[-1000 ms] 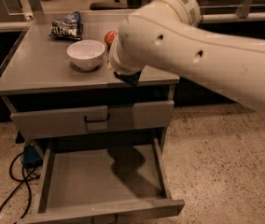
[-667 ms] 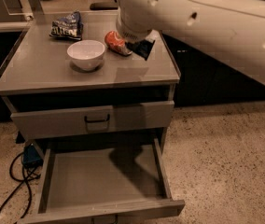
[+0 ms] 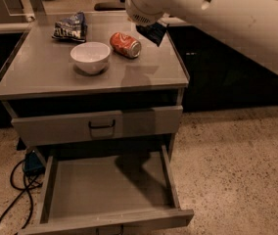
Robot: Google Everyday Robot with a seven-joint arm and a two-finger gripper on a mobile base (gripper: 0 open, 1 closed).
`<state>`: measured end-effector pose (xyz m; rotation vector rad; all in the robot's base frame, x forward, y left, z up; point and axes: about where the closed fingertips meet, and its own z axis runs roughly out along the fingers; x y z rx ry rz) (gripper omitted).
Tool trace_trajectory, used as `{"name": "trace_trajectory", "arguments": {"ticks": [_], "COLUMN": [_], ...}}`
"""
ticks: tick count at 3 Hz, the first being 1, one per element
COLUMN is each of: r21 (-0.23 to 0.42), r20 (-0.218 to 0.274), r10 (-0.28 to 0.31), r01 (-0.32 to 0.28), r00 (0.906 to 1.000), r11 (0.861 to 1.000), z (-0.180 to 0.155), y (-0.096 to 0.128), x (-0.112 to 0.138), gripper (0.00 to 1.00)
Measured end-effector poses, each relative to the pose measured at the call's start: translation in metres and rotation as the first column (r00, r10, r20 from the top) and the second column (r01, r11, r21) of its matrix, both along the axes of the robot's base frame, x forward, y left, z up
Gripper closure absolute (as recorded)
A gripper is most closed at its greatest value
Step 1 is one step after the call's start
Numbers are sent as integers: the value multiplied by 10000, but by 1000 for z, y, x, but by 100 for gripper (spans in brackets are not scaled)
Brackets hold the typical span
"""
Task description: Pick rxbar blueberry from middle drawer and place on counter
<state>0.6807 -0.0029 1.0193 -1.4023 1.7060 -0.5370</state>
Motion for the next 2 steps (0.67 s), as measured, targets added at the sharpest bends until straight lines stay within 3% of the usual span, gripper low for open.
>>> {"name": "trace_trajectory", "arguments": {"ticks": [1,2], "r21": [-419,-1279], "r20": [-282,-2191], "r10": [98,434], "r01": [-110,-728], "r00": [9996,9747], "r11": [9991,9891], "z": [3,-48], "y": [-3,15], "x": [19,61], "gripper": [100,100]}}
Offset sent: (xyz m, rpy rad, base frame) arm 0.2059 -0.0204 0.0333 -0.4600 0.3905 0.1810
